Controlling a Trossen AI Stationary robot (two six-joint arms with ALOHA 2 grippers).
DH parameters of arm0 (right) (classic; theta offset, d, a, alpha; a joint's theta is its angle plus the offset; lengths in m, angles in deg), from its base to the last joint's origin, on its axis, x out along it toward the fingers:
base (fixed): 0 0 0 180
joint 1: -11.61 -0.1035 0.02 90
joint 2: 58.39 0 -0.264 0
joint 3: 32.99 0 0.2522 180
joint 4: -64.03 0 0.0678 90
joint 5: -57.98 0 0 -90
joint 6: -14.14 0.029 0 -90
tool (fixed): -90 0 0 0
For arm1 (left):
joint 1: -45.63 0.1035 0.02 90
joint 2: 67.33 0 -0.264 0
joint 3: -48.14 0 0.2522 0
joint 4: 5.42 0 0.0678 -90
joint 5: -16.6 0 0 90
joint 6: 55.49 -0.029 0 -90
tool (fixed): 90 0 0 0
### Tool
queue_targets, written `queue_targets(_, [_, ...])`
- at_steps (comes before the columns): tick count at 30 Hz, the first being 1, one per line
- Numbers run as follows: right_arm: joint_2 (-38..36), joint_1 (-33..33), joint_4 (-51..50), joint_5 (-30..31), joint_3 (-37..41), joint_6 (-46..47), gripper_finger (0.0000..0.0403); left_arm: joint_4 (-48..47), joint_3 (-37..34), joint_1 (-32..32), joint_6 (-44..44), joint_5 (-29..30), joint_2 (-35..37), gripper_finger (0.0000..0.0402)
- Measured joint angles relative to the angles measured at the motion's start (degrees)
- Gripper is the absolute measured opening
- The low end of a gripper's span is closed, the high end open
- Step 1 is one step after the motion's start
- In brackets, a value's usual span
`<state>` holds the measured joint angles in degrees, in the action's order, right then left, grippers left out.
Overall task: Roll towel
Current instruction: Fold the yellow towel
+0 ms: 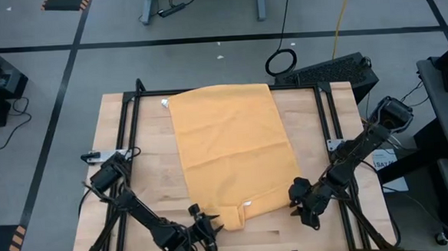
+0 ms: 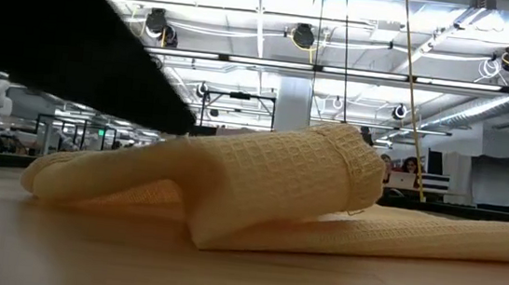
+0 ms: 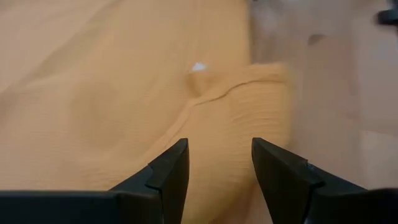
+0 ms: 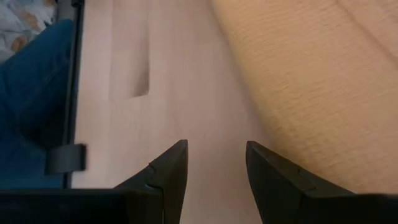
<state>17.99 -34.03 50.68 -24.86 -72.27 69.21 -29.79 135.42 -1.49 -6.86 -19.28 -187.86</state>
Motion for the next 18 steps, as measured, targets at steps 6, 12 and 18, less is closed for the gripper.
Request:
queue_targets(6, [0.0, -2.7, 0.0, -0.1, 0.0, 3.9, 0.0153, 0.8, 0.0, -1.1, -2.8, 0.9, 2.4, 0.0180])
queue_targets(12, [0.0, -4.4, -0.6, -1.2, 0.0, 7.3, 0.0153, 5.9, 0.1, 3.2, -8.5, -4.1, 5.1, 0.0180])
queue_targets(18, [0.0, -5.8, -2.3, -1.1, 0.0, 9.0, 0.0153, 5.9, 0.1, 7.7, -14.6, -16.2, 8.2, 0.0180])
